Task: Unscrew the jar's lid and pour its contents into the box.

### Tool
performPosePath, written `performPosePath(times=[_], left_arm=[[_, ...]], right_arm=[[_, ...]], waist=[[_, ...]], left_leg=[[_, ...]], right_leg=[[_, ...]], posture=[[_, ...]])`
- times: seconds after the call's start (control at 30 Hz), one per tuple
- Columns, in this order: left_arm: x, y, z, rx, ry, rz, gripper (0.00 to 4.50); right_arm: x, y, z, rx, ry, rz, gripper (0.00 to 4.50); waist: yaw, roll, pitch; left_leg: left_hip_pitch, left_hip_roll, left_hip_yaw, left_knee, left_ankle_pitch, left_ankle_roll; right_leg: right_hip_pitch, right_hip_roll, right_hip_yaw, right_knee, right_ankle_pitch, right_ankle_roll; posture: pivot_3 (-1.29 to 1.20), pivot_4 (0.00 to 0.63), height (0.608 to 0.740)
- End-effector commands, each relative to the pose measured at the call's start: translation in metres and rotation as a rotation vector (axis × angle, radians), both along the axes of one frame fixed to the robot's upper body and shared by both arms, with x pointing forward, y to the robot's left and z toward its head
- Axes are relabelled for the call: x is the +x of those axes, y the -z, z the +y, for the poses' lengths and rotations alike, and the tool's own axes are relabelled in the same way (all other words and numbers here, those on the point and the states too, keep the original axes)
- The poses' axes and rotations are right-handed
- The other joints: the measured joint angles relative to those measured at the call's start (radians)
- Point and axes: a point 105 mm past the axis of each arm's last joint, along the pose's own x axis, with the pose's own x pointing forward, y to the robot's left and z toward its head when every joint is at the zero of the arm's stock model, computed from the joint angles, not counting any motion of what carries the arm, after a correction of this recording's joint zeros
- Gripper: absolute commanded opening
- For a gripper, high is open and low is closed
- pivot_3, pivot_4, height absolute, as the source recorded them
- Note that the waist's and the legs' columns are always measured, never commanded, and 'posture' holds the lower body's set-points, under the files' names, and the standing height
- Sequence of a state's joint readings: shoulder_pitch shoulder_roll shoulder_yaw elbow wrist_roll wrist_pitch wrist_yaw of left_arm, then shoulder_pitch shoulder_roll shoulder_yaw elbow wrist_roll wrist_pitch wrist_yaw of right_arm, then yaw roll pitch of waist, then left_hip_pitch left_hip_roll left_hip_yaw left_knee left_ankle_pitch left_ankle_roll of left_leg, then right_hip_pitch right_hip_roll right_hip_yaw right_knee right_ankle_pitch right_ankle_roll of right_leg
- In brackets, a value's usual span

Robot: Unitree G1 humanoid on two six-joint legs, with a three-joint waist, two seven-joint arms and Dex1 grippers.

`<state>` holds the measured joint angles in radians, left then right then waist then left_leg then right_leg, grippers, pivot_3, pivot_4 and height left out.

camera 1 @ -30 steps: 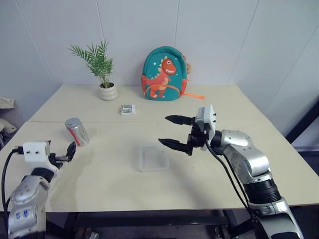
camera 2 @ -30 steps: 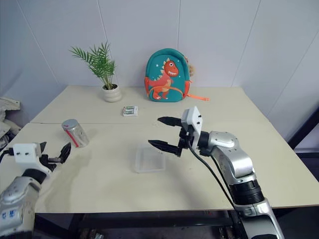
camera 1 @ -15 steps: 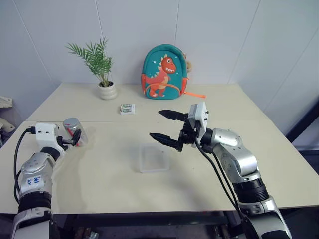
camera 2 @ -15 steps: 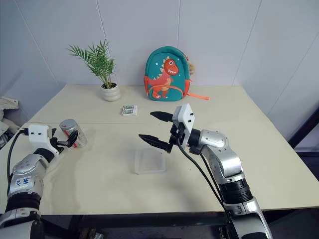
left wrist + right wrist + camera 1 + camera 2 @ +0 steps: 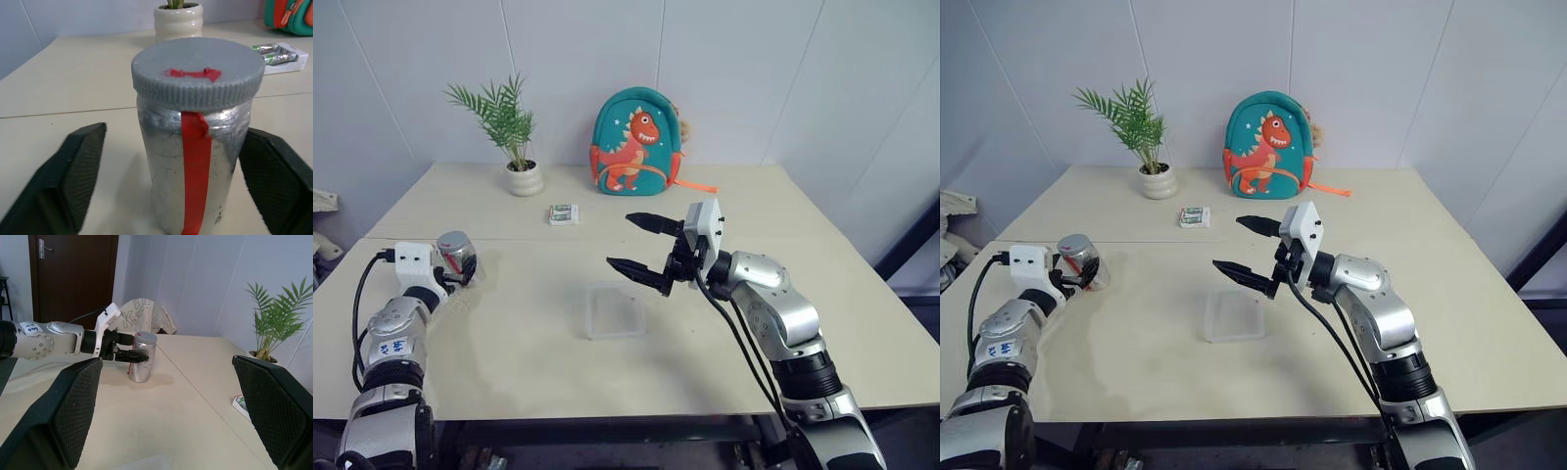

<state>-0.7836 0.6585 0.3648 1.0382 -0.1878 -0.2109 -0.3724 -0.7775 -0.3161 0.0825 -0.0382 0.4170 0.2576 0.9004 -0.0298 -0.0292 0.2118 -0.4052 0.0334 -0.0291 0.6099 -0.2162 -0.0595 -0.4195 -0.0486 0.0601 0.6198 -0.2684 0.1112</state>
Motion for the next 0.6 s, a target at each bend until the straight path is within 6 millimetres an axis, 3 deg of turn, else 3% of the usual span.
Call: performPosePath(times=[0.03,0.13,0.3,0.43,0.6], left_arm=[[0.0,-0.018,0.004,0.042,-0.007,-0.045,2.94],[0.0,-0.016,0.005,0.042,-0.01,-0.039,2.01],[0.001,-0.012,0.003,0.039,0.001,-0.029,1.96],[-0.002,-0.037,-0.033,0.052,0.223,-0.144,1.96],[-0.032,-0.057,-0.082,0.158,0.536,-0.157,1.96]], right_arm=[[-0.009,-0.013,-0.001,0.033,-0.009,-0.066,4.5],[-0.009,-0.013,-0.001,0.034,-0.008,-0.065,4.5],[-0.009,-0.013,-0.001,0.032,-0.009,-0.063,4.5],[-0.01,-0.015,-0.002,0.033,-0.012,-0.061,4.5],[-0.021,-0.02,0.005,-0.015,-0.012,-0.05,4.5]], waist=[[0.0,0.0,0.0],[0.0,0.0,0.0],[-0.001,0.0,0.0],[0.001,0.0,0.0],[-0.001,0.0,0.0]], left_leg=[[0.0,0.0,0.0,0.0,0.0,0.0],[0.0,0.0,0.0,0.0,0.0,0.0],[0.0,0.0,0.0,0.0,0.0,0.0],[0.0,0.0,0.0,0.0,0.0,0.0],[-0.002,0.001,0.0,-0.001,-0.001,-0.001]], right_leg=[[0.0,0.0,0.0,0.0,0.0,0.0],[0.0,0.0,0.0,0.0,0.0,0.0],[0.0,0.0,0.0,0.0,0.0,0.0],[0.0,0.0,0.0,0.0,0.0,0.0],[-0.001,0.0,0.001,0.0,0.0,0.0]], posture=[[0.0,0.15,0.74],[0.0,0.15,0.74],[0.0,0.15,0.74],[0.0,0.15,0.74],[0.0,0.15,0.74]])
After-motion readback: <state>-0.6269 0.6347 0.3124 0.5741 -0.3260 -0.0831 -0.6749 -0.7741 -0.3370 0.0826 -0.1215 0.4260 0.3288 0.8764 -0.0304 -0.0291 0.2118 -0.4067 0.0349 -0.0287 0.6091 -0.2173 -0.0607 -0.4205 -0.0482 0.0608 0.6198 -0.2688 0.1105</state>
